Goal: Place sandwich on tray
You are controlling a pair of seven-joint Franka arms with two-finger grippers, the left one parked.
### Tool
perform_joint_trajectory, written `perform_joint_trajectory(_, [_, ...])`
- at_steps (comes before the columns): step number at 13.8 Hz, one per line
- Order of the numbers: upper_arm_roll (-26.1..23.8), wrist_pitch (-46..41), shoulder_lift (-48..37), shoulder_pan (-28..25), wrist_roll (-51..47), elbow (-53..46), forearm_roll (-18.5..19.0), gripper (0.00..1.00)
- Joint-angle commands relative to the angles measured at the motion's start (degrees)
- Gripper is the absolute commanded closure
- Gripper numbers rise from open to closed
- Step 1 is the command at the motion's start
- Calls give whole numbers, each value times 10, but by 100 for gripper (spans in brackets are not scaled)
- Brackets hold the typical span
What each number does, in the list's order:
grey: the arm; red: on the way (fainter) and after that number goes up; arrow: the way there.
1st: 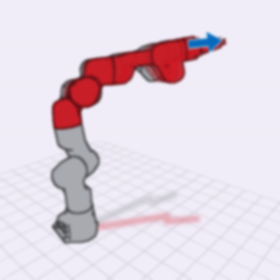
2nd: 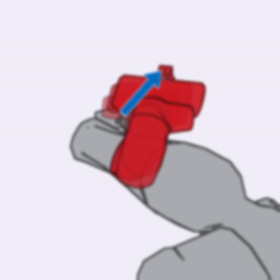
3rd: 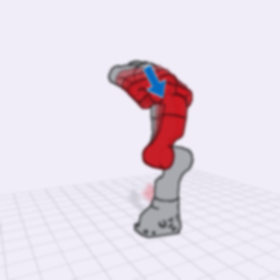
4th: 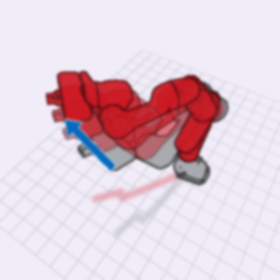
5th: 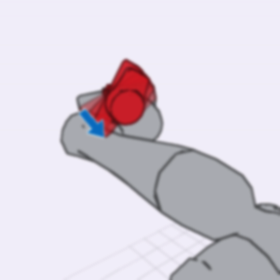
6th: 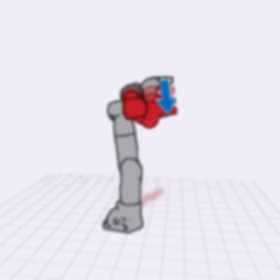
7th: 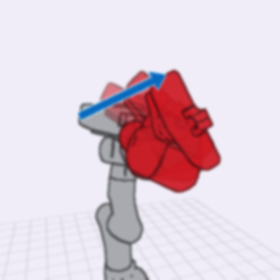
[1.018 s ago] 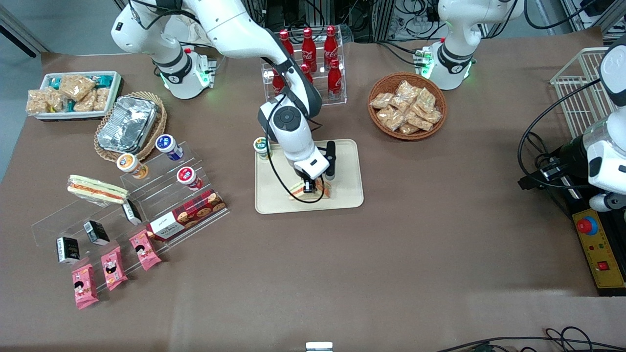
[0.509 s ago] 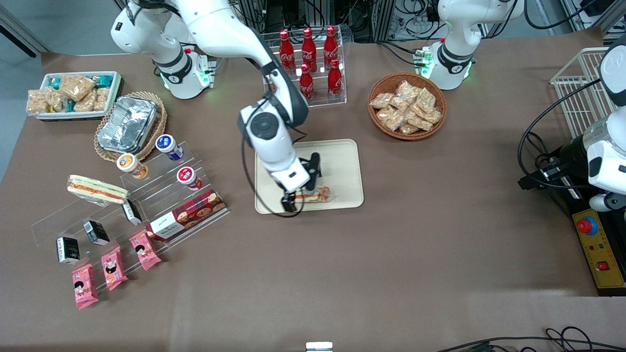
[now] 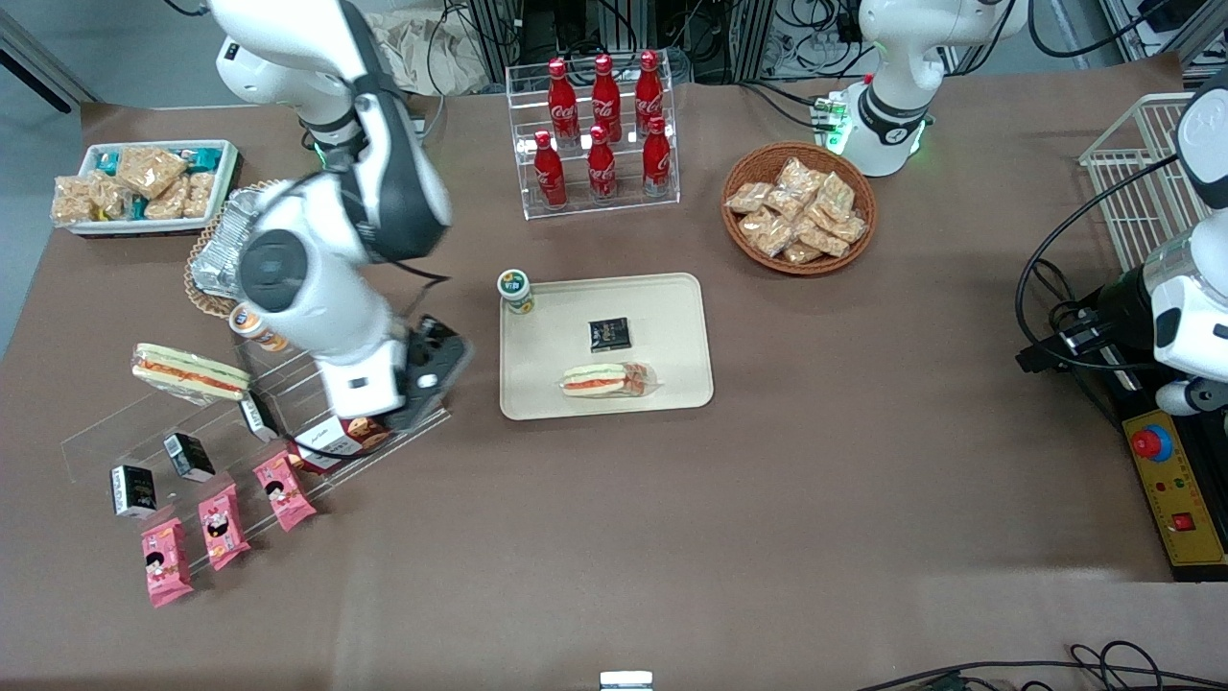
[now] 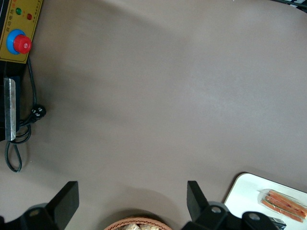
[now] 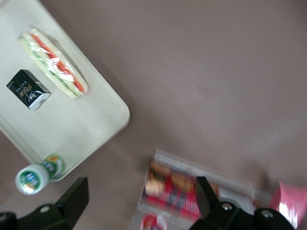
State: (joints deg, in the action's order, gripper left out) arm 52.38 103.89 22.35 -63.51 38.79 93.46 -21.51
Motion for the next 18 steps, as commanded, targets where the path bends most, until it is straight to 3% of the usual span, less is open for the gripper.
perform_joint_trajectory(1, [-14,-85,-39,66,-107,-36,66,1])
perform_joint_trajectory(3, [-32,-100,-71,125,-136,-37,98,1])
perform_joint_trajectory(7, [-79,-107,-101,269,-153,-38,107,1])
perform_joint_trajectory(10, [-151,-106,-116,391,-155,-63,106,1])
perform_joint_trajectory(13, [-204,-127,-150,465,-156,-66,147,1])
perform_joint_trajectory(14, [-243,-135,-166,493,-190,-66,172,1])
perform_joint_trajectory(16, [-369,-161,-203,560,-325,-64,241,1])
perform_joint_trajectory(18, [-458,-169,-218,622,-385,-60,251,1])
